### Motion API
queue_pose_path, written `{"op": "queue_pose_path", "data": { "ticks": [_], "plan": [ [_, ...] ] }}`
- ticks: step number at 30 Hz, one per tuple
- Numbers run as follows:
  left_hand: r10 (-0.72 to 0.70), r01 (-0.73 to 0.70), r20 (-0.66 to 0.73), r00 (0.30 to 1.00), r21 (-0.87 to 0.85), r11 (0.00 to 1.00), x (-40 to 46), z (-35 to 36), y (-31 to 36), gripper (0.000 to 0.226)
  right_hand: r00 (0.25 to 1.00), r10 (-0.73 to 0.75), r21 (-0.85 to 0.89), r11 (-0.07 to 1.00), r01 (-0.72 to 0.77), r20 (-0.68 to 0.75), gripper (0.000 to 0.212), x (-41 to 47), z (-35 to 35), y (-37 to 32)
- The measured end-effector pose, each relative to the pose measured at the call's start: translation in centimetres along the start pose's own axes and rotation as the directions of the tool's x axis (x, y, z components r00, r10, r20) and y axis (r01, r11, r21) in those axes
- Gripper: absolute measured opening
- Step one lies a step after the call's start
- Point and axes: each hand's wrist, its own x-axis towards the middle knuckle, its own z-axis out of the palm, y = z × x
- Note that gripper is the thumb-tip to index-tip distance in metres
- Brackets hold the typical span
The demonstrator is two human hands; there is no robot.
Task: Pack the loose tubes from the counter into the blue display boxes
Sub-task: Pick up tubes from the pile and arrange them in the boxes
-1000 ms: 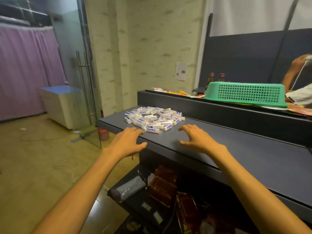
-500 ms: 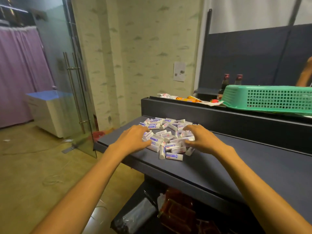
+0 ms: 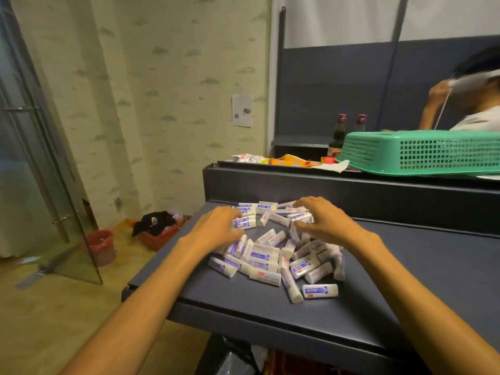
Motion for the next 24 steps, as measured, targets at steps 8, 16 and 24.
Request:
{"op": "queue_pose_path", "data": {
  "ticks": [8, 16, 24],
  "plan": [
    [0.181, -0.181, 0.021, 0.983, 0.013, 0.983, 3.9, 1.2, -0.1, 0.031, 0.99, 0.137, -0.042, 0.99, -0.138, -0.028, 0.045, -0.2, 1.0, -0.1],
    [0.195, -0.194, 0.067, 0.978, -0.023, 0.981, 5.3, 2.2, -0.1, 0.041, 0.982, 0.185, -0.045, 0.981, -0.187, -0.047, 0.041, -0.2, 0.5, 0.6],
    [0.215, -0.209, 0.014, 0.977, -0.178, 0.962, 5.3, 0.7, -0.8, 0.031, 0.982, 0.182, -0.03, 0.983, -0.183, -0.042, 0.044, 0.7, -0.8, 1.7]
  ]
}}
